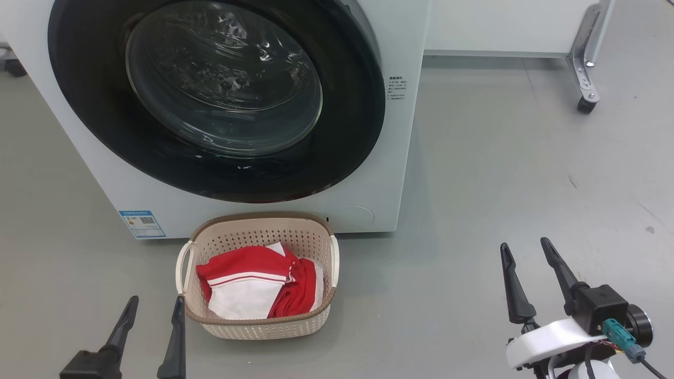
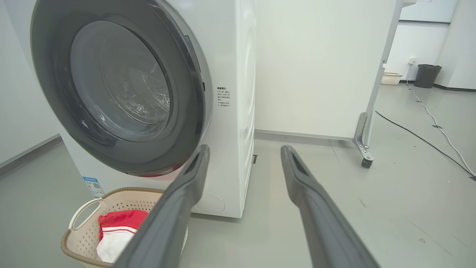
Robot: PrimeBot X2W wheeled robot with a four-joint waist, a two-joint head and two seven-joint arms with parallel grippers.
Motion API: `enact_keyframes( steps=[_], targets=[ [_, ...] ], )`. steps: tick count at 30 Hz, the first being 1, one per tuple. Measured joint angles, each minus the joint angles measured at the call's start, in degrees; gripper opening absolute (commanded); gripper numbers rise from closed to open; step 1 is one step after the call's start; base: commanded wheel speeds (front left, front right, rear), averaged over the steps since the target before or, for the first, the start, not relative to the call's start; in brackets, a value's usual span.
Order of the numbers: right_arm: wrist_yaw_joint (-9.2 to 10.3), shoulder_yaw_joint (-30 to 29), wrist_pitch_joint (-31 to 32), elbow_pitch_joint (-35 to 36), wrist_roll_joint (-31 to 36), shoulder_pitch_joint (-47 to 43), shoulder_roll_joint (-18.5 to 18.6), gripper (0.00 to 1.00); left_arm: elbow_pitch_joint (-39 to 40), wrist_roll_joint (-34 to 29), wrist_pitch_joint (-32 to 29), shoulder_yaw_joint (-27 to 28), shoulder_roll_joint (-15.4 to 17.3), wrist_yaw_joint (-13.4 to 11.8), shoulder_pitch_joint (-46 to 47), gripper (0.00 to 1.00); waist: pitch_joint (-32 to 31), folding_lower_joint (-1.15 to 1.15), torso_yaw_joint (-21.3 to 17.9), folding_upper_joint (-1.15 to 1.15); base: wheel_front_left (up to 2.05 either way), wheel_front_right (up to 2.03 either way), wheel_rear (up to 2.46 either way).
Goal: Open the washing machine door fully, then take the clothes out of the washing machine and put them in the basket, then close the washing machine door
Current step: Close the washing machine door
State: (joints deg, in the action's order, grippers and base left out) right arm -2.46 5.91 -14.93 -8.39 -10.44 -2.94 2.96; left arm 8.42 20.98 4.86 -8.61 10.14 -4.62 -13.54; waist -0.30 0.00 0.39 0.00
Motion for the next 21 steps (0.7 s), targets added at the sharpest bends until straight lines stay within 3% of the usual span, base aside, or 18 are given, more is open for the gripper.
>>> enact_keyframes(
  steps=[11, 12, 13, 21],
  targets=[
    [0.0, 0.0, 0.0, 0.1, 0.0, -0.2, -0.1, 1.0, 0.4, -1.2, 0.1, -0.1, -0.5, -0.7, 0.0, 1.0, 0.0, 0.0, 0.3, 0.0, 0.0, 0.0, 0.0],
    [0.0, 0.0, 0.0, 0.2, 0.0, -0.2, -0.1, 0.42, 0.4, -1.4, 0.1, -0.1, -0.5, -0.7, 0.0, 1.0, 0.1, 0.0, 0.3, 0.0, 0.0, 0.0, 0.0],
    [0.01, -0.1, 0.0, 0.2, 0.0, -0.2, -0.1, 0.0, 0.4, -1.5, 0.1, -0.1, -0.5, -0.7, 0.0, 1.0, 0.1, 0.0, 0.4, 0.0, 0.0, 0.0, 0.0],
    [-0.23, -0.1, 0.0, 0.3, -0.1, -0.2, -0.1, 0.0, 1.0, -2.3, 0.1, -0.6, -1.0, -0.9, 0.0, 1.0, 0.4, 0.0, 0.8, 0.0, 0.0, 0.0, 0.0]
  ],
)
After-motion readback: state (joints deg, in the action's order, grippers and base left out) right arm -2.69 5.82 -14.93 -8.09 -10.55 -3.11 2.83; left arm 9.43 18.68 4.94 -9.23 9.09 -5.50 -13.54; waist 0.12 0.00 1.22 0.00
